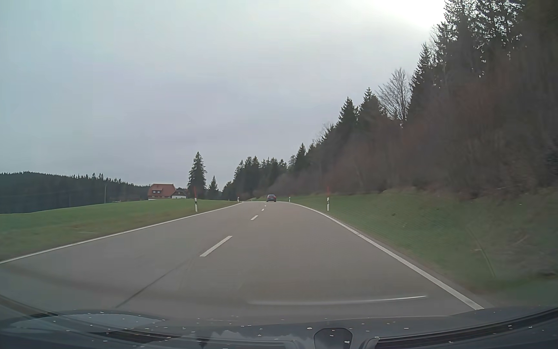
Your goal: Follow the waypoints while adhering to traffic rules and regulations
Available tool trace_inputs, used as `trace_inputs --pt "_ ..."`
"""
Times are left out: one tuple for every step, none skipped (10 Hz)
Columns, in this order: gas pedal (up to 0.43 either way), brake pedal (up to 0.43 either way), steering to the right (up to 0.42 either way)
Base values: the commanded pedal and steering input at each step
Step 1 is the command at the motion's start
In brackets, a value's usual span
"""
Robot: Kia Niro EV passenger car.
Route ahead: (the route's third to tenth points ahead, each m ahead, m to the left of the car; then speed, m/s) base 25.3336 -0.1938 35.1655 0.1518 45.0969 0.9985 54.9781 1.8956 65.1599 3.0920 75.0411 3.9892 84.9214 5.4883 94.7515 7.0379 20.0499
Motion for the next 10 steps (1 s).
trace_inputs --pt "0.26 0.0 -0.012" --pt "0.26 0.0 -0.012" --pt "0.26 0.0 -0.013" --pt "0.26 0.0 -0.013" --pt "0.26 0.0 -0.013" --pt "0.26 0.0 -0.013" --pt "0.26 0.0 -0.013" --pt "0.26 0.0 -0.013" --pt "0.26 0.0 -0.012" --pt "0.26 0.0 -0.012"
